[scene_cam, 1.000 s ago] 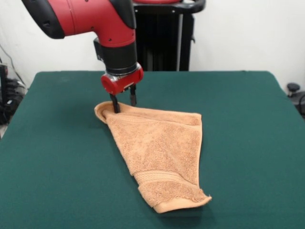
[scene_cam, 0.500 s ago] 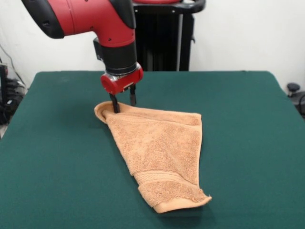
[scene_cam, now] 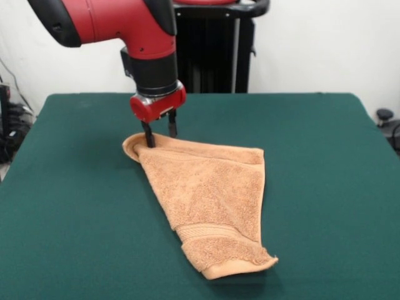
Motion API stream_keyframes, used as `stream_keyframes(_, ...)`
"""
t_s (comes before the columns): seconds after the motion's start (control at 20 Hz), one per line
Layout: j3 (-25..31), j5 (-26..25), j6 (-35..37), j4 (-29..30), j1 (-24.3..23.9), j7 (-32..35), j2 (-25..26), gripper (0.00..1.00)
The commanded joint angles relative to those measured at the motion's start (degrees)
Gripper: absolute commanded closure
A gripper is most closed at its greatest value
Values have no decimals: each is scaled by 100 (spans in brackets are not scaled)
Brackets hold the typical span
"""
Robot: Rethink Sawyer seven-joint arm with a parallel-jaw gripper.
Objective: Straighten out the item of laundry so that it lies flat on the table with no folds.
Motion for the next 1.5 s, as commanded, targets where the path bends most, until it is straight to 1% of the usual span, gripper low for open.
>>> stream_keyframes(0.05, 112, 207, 396, 29, 205, -714, -89, 0)
stream_keyframes(0.15, 66, -12, 57, 83, 226, -520, -130, 0)
stream_keyframes(0.2, 65, -17, 36, 80, 230, -497, -128, 0)
stream_keyframes(0.4, 96, 162, 236, 59, 202, -563, -156, 0)
stream_keyframes(0.6, 79, 102, 210, 26, 258, -540, -195, 0)
stream_keyframes(0.85, 128, 120, 237, 38, 186, -682, -196, 0)
stream_keyframes(1.5, 201, 105, 134, 50, 139, -734, -183, 0)
